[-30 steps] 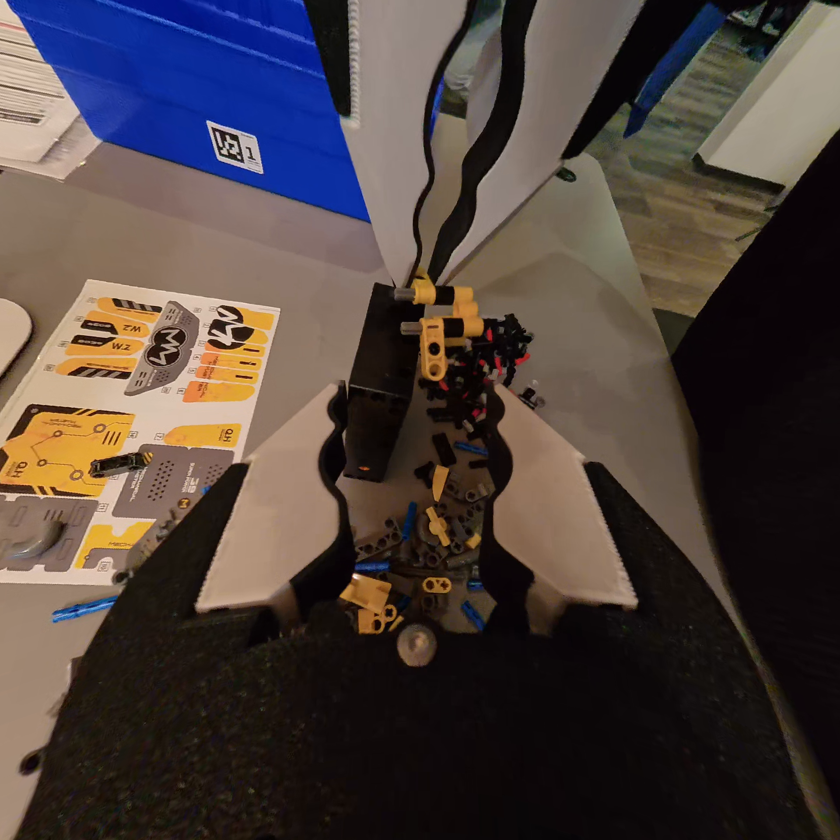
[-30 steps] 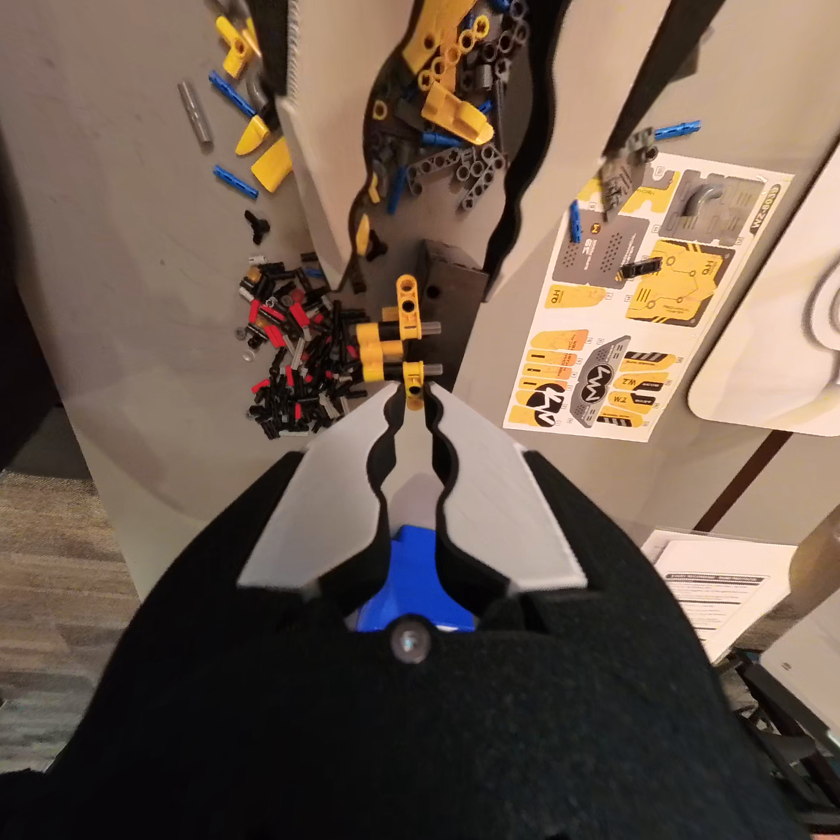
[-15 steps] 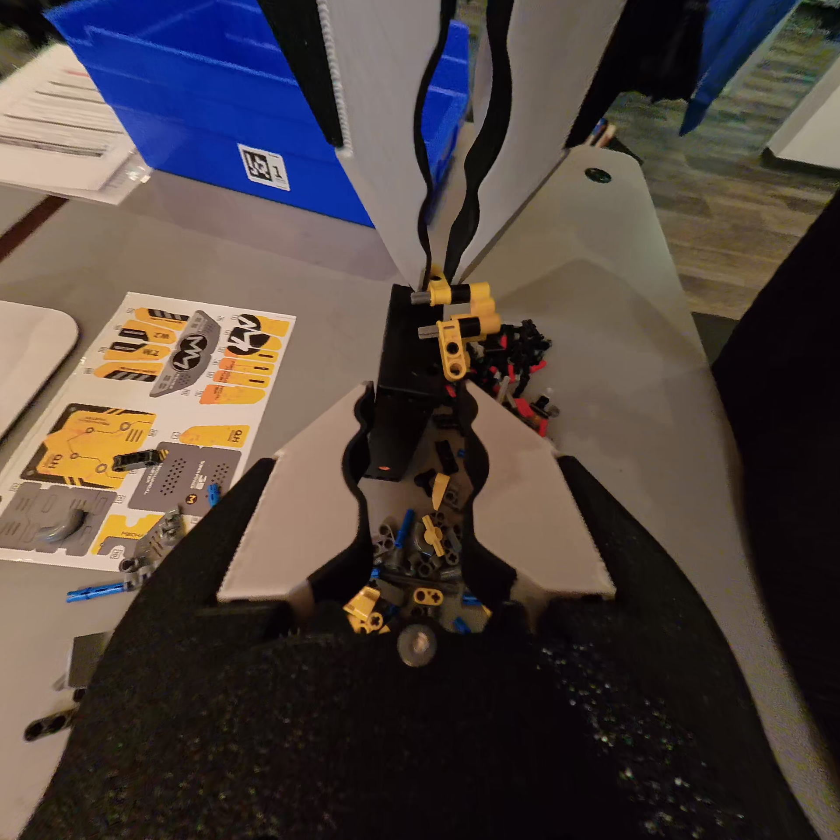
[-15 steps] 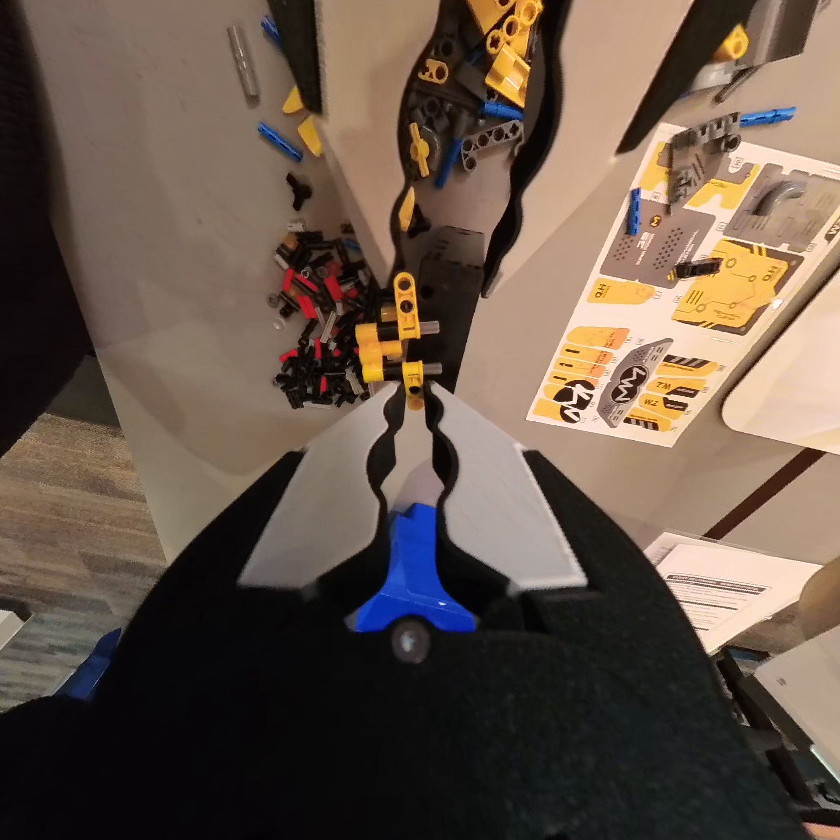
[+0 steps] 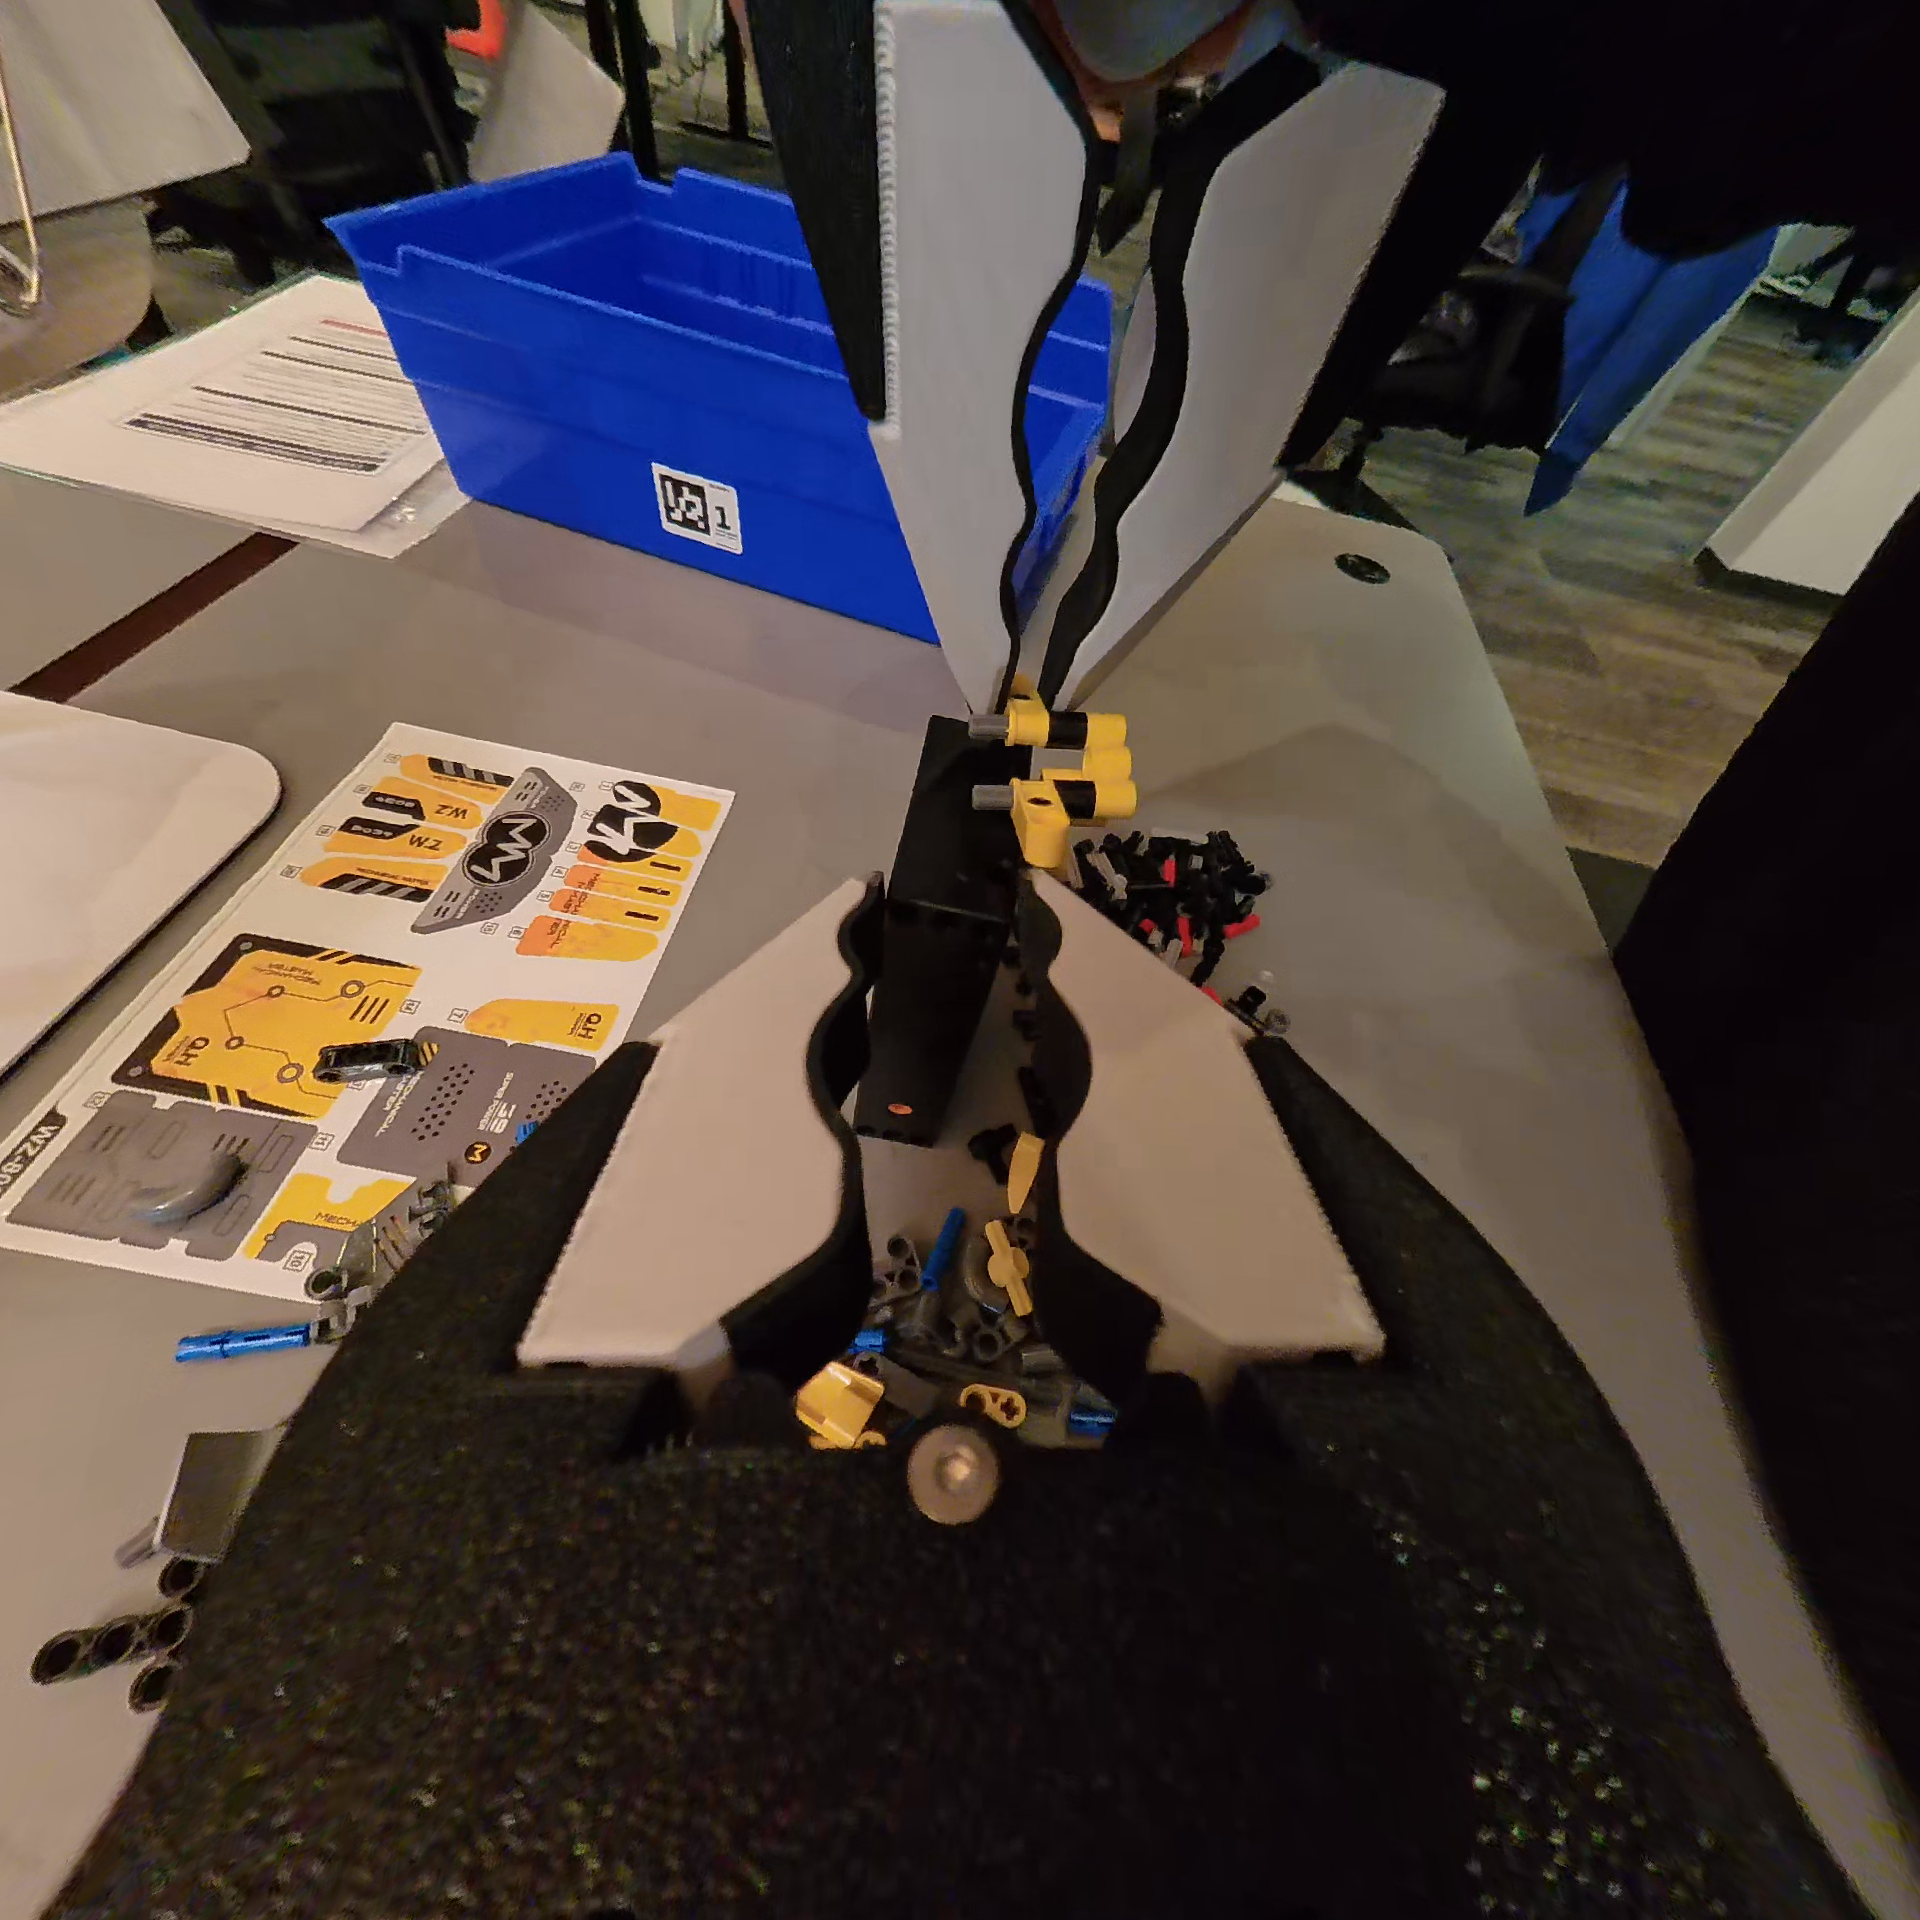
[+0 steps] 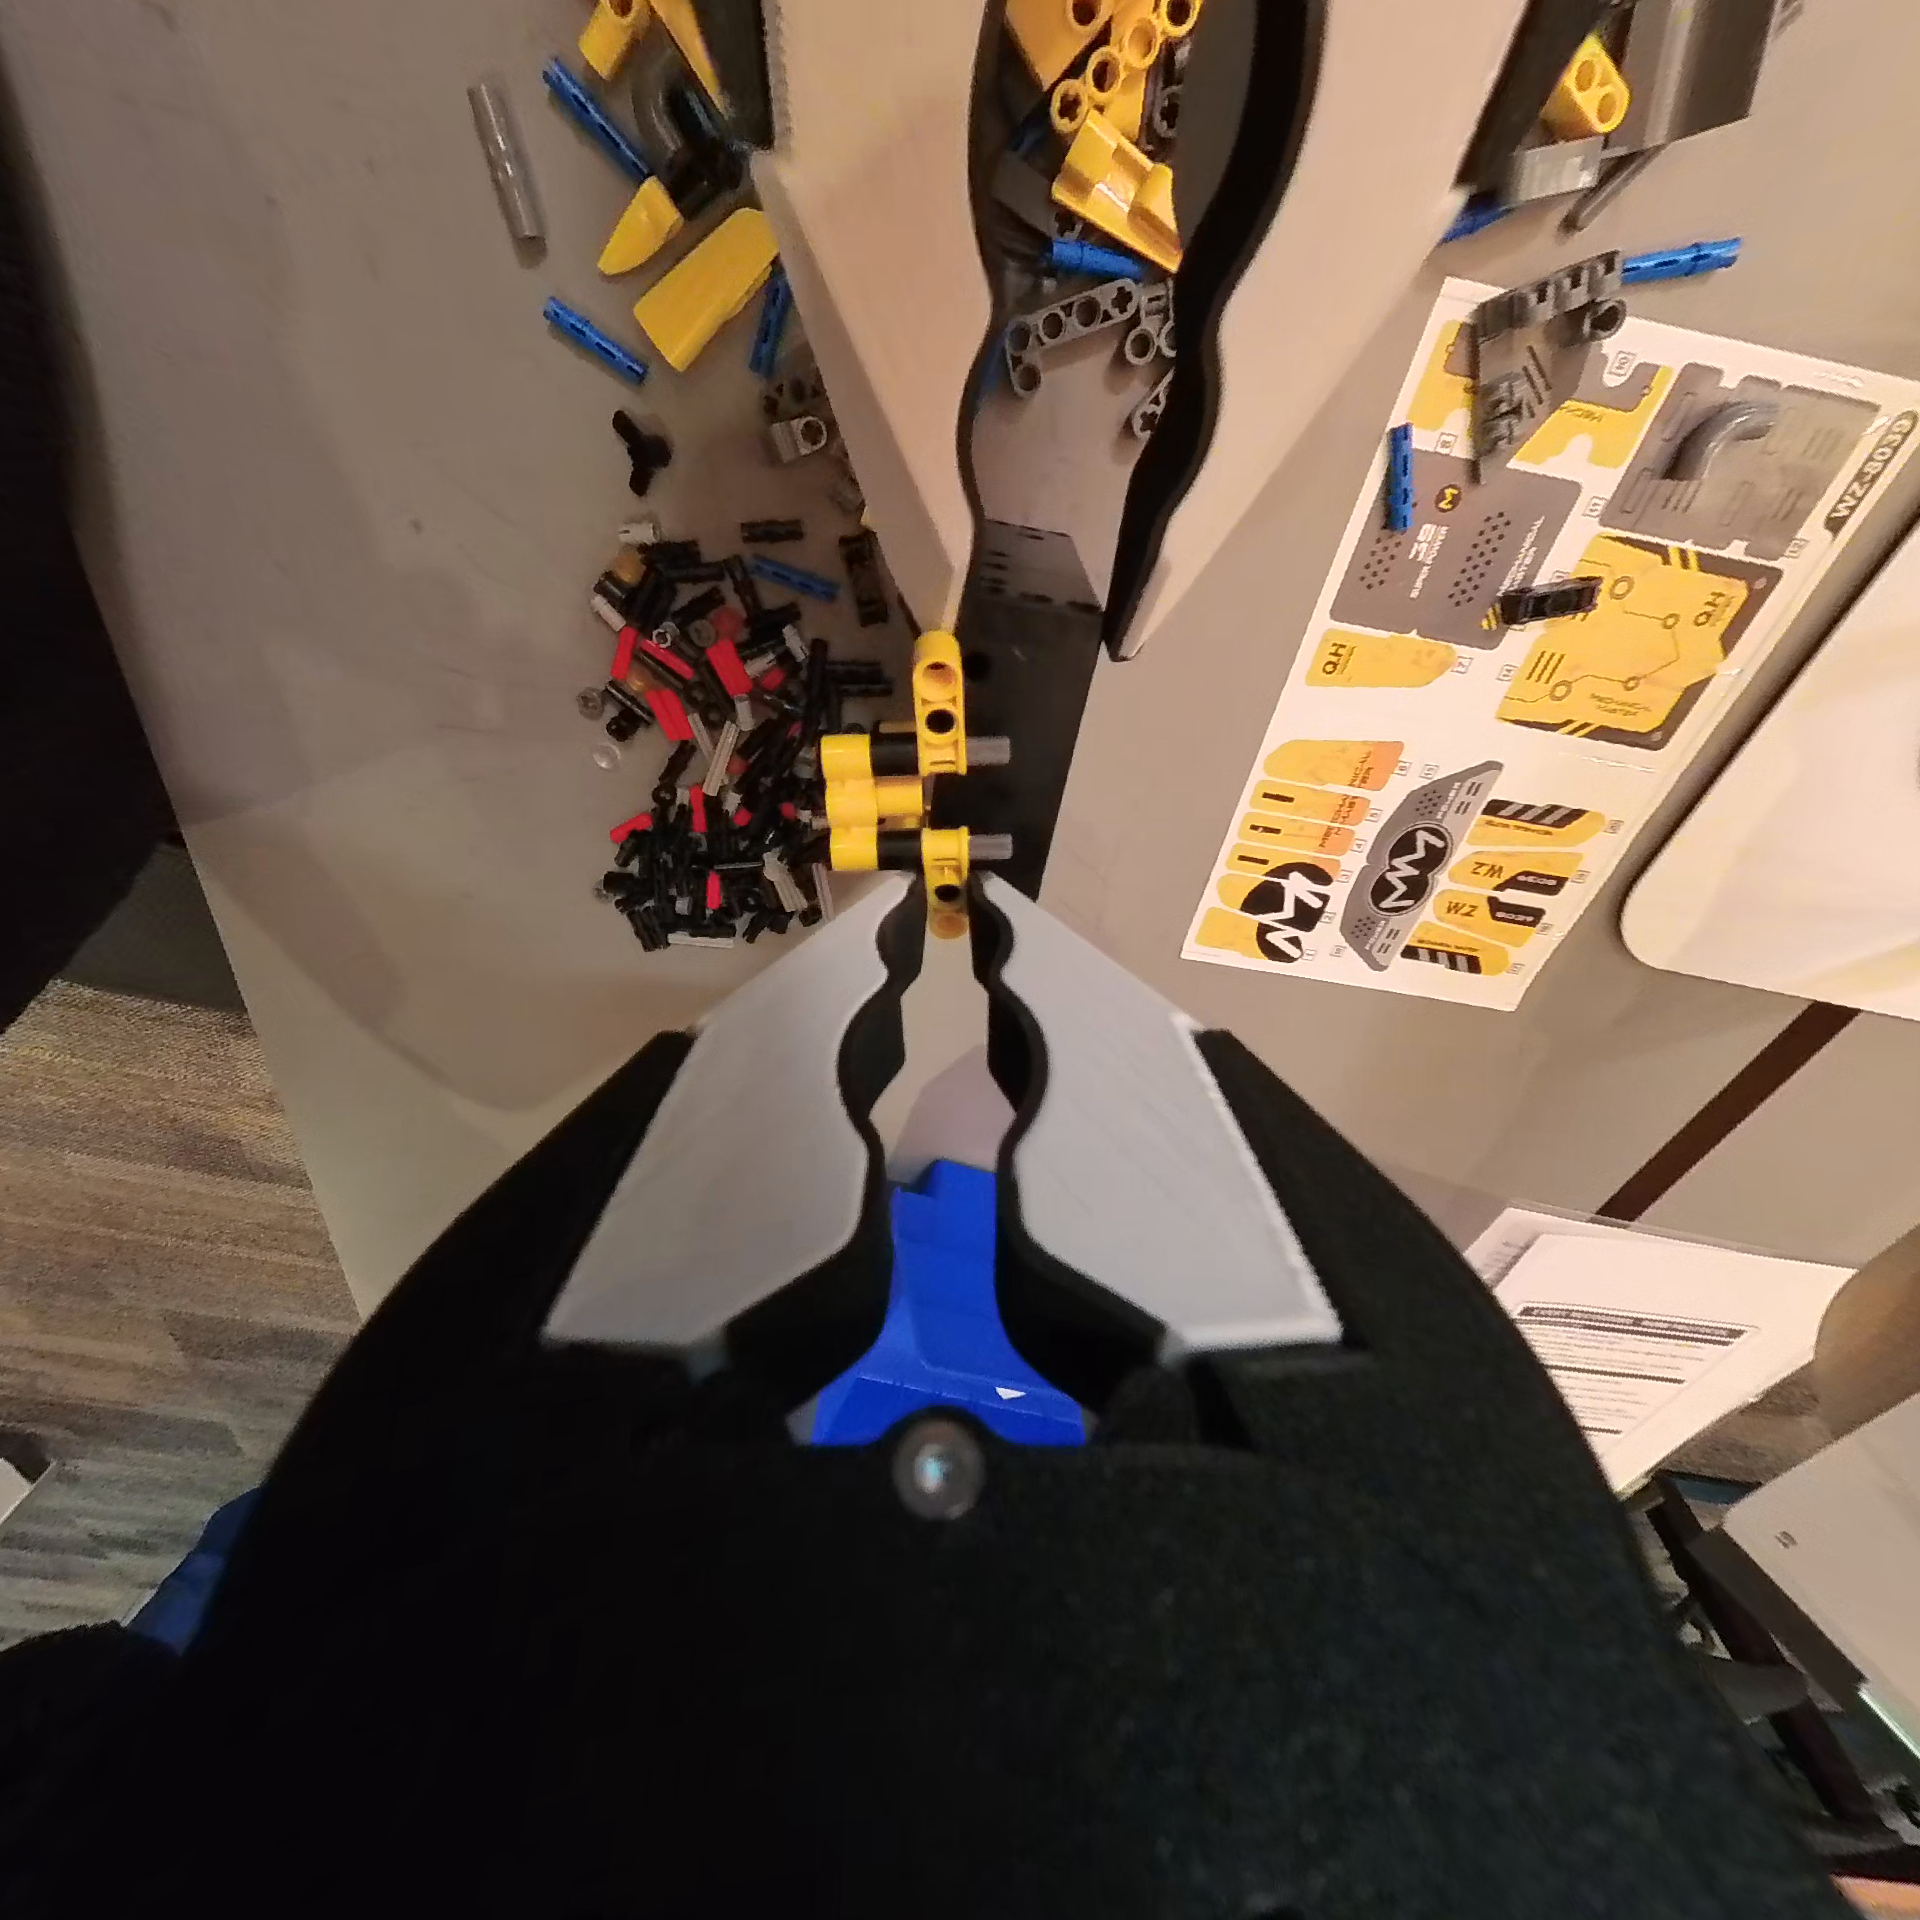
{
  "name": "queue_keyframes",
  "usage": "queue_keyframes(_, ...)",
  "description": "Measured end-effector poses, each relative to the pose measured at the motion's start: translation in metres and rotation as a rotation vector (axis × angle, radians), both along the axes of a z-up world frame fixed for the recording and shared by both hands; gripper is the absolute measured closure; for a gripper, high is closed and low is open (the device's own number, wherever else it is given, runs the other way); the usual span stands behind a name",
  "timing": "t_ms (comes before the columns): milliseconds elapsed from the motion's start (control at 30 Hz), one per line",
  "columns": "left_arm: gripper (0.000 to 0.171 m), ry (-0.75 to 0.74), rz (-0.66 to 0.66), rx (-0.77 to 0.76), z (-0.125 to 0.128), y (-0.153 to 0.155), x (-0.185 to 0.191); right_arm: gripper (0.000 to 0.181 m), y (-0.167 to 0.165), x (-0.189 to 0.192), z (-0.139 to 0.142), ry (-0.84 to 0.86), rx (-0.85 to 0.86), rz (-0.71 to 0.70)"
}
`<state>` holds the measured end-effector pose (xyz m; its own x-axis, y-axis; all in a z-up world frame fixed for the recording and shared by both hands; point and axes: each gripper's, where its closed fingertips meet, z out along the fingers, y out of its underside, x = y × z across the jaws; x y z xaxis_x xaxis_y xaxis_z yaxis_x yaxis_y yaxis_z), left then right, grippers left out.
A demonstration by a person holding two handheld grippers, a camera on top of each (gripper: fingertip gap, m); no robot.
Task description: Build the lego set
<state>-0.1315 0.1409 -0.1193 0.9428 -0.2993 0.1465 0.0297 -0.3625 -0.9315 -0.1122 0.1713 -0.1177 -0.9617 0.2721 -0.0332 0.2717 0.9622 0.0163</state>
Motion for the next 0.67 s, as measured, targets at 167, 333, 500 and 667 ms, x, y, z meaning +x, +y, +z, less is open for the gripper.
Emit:
queue_keyframes(167, 0.145, -0.006, -0.010, -0.015, -0.0026, -0.0019, 0.0003, 0.174, -0.0002, -0.0009, -0.0001, 0.007, -0.011, -0.005)
queue_keyframes(333, 0.139, 0.024, -0.014, -0.005, -0.0029, -0.0016, 0.0027, 0.174, -0.0001, -0.0016, -0.0003, 0.020, -0.028, -0.014)
queue_keyframes(500, 0.136, 0.024, -0.007, 0.014, -0.0010, 0.0018, 0.0049, 0.174, 0.0000, -0.0017, -0.0005, 0.028, -0.047, -0.023)
queue_keyframes(667, 0.140, 0.022, 0.014, 0.028, 0.0005, 0.0040, 0.0035, 0.174, 0.0001, -0.0016, -0.0006, 0.038, -0.060, -0.032)
